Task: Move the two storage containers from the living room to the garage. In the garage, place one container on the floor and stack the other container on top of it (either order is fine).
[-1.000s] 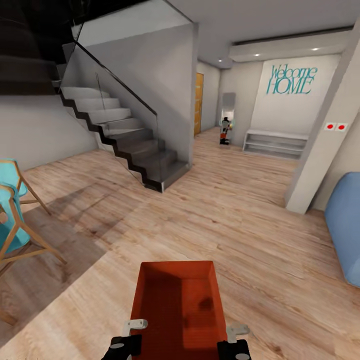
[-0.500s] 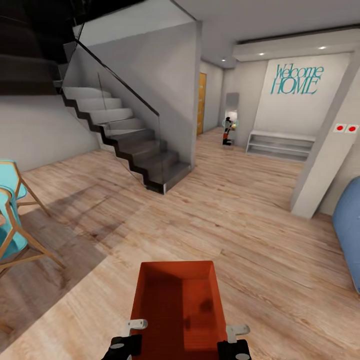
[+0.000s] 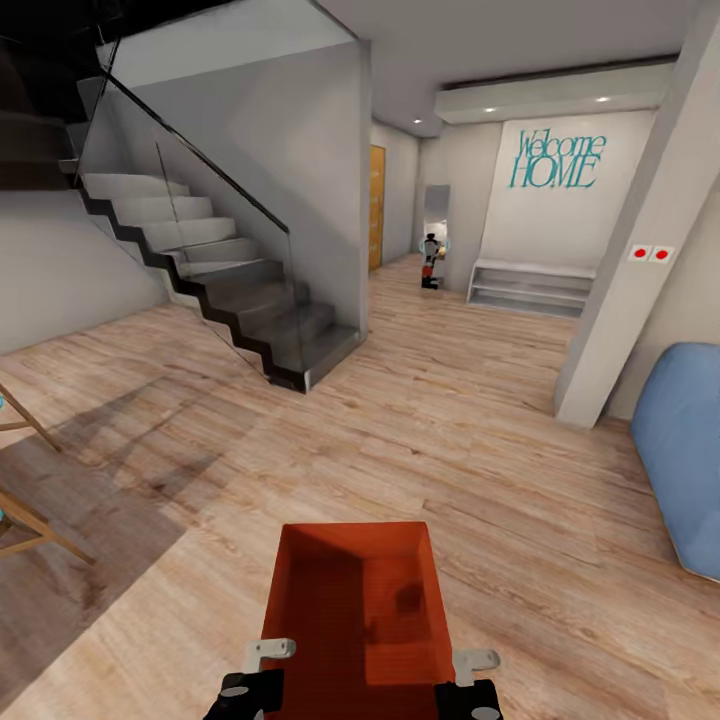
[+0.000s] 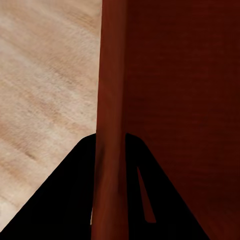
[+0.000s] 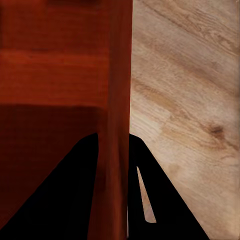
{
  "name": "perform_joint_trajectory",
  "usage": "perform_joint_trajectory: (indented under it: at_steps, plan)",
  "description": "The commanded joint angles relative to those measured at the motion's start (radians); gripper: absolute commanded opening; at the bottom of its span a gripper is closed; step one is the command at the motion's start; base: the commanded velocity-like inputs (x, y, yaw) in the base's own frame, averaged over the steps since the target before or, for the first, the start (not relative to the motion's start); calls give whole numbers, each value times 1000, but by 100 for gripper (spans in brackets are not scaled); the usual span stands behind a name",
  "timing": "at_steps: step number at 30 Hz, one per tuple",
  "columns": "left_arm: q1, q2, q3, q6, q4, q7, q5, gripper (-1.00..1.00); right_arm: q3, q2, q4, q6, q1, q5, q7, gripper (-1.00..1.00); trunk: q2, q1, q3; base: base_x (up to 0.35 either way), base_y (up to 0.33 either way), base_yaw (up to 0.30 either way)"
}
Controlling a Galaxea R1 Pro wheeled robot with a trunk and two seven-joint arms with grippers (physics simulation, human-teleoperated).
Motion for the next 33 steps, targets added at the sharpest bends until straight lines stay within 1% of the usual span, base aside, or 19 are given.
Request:
perform_joint_trajectory:
  at_steps: [1, 3, 7, 33]
  plan:
    - [0, -1, -32, 5, -1, 4, 10, -100, 7, 0, 2, -4, -1, -10, -11, -100, -1, 1, -1, 318, 0, -3]
    - [0, -1, -53, 5, 0, 4, 10, -100, 7, 0, 2, -4, -1, -10, -11, -100, -1, 1, -1, 320, 0, -1]
    - [0, -1, -63, 4, 0, 5, 10, -100, 7, -1, 2, -5, -1, -10, -11, -100, -1, 1, -1, 321, 0, 0]
    - [0, 0, -65, 4, 1, 9, 11, -100, 7, -1, 2, -7, -1, -10, -10, -100, -1, 1, -1, 322, 0, 0]
